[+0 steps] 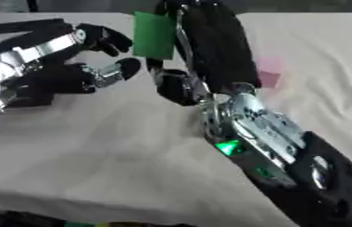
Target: Pick up the objects with one hand, pass them to the other hand, and then place them into the box on the other side of the table.
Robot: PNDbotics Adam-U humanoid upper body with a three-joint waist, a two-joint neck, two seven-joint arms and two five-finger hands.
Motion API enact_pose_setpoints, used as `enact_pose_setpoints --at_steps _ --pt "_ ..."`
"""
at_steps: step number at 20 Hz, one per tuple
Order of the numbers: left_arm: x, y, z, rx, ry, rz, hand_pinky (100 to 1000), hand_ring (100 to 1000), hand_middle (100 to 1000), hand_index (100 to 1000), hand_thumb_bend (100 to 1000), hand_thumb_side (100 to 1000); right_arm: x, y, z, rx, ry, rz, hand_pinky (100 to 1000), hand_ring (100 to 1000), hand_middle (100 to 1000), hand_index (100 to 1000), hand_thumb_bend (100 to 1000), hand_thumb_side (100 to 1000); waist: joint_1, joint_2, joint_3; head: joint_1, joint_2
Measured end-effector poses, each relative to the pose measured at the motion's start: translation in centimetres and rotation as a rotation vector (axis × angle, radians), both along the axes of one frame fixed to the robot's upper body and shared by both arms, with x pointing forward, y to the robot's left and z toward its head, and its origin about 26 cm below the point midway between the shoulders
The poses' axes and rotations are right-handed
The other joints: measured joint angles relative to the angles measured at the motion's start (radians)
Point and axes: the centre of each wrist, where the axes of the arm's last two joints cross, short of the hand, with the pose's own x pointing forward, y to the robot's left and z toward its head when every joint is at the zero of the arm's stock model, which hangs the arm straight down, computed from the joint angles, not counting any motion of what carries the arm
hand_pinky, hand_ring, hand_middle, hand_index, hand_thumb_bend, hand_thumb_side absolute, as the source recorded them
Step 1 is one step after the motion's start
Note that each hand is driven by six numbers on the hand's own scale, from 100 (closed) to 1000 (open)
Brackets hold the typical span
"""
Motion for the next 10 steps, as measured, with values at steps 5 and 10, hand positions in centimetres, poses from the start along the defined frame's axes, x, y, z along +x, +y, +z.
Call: enact_pose_setpoints --at_steps 5,10 --pt "0.0 -0.03 0.09 -0.001 -0.017 0.022 1000 881 815 906 370 759 0.01 -0.03 -0.09 0.004 -0.015 0.01 754 770 608 503 269 100 0.0 0.0 0.0 0.005 0.0" --pt "-0.02 -0.12 0.26 -0.006 -0.019 0.021 1000 880 811 906 381 804 -0.01 -0.01 -0.17 0.009 -0.02 0.02 754 770 608 502 269 100 0.0 0.001 0.001 0.006 -0.001"
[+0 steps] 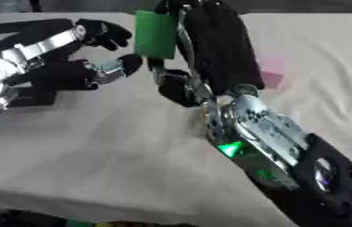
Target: Pick up the objects with one hand, pass them to the other hand, and then place them into the box on the other side of the table.
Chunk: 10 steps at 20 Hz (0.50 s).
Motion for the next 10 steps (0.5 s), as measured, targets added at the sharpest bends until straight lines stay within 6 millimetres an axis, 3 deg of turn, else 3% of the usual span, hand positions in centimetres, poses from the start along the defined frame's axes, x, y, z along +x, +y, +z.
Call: enact_pose_setpoints --at_steps 10 --pt "-0.03 -0.18 0.01 -0.021 0.022 -0.026 1000 880 809 904 391 840 -0.01 -0.02 -0.25 0.002 -0.009 0.008 756 769 608 503 266 100 0.0 0.0 0.0 0.0 0.0"
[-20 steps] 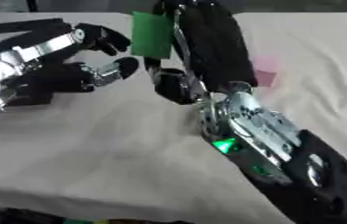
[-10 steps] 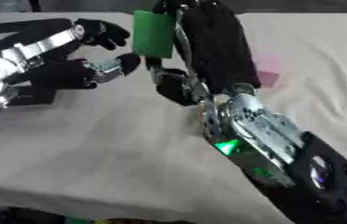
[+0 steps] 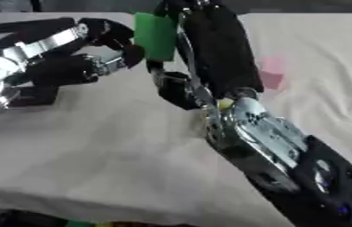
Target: Pick up the objects with one hand, pass them to the other hand, and then place them into the box on the other side of the table.
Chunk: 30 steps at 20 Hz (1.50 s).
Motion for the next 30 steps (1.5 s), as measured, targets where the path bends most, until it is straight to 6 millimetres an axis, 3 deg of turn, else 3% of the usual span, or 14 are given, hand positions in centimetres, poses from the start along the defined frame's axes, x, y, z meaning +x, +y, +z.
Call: enact_pose_setpoints --at_steps 22,26,30 --pt "-0.2 -0.9 0.8 -0.019 0.006 -0.021 1000 880 800 889 361 859 0.0 0.0 -0.1 0.005 -0.036 0.067 752 767 608 500 257 100 0.0 0.0 -0.007 0.009 -0.003" --pt "-0.2 -1.0 0.8 -0.022 0.013 -0.022 1000 876 790 874 320 842 0.0 0.0 -0.1 0.009 -0.038 0.074 750 766 608 499 254 100 0.0 0.0 -0.007 0.011 -0.003" --pt "-0.1 -1.0 0.8 -0.028 0.021 -0.015 1000 866 773 830 223 790 0.0 0.0 -0.1 0.012 -0.039 0.083 748 766 608 499 253 100 0.0 0.0 -0.007 0.012 -0.003"
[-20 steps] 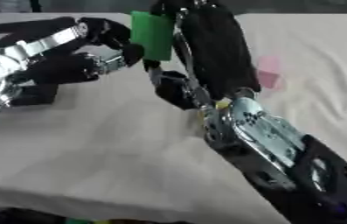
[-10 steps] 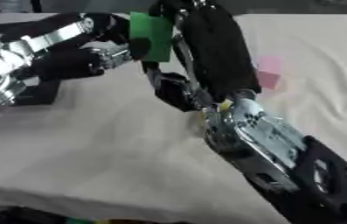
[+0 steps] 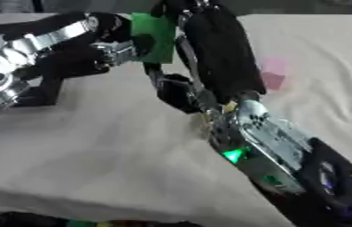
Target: Pick up the objects with one hand, pass them to the other hand, and then place them into the box on the other side of the table.
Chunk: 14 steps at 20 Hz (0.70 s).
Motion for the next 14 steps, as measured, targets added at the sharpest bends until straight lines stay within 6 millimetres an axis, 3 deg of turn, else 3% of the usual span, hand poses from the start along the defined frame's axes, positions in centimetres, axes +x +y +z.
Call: enact_pose_setpoints --at_steps 8,11,14 --pt "-0.13 -0.22 -0.06 -0.013 0.015 0.014 1000 856 750 745 101 663 -0.04 0.05 -0.11 0.004 -0.002 0.013 745 765 606 497 251 100 0.0 0.0 0.0 0.003 0.0" --pt "-0.16 -0.3 -0.06 -0.018 0.022 0.017 1000 849 735 703 100 536 -0.03 0.04 -0.13 0.006 -0.002 0.015 745 766 606 497 251 100 0.0 0.0 0.0 0.005 0.0" --pt "-0.18 -0.32 -0.04 -0.024 0.029 0.024 1000 841 716 666 100 470 -0.03 0.04 -0.15 0.006 0.001 0.018 744 766 606 497 250 100 0.0 0.0 0.0 0.005 0.0"
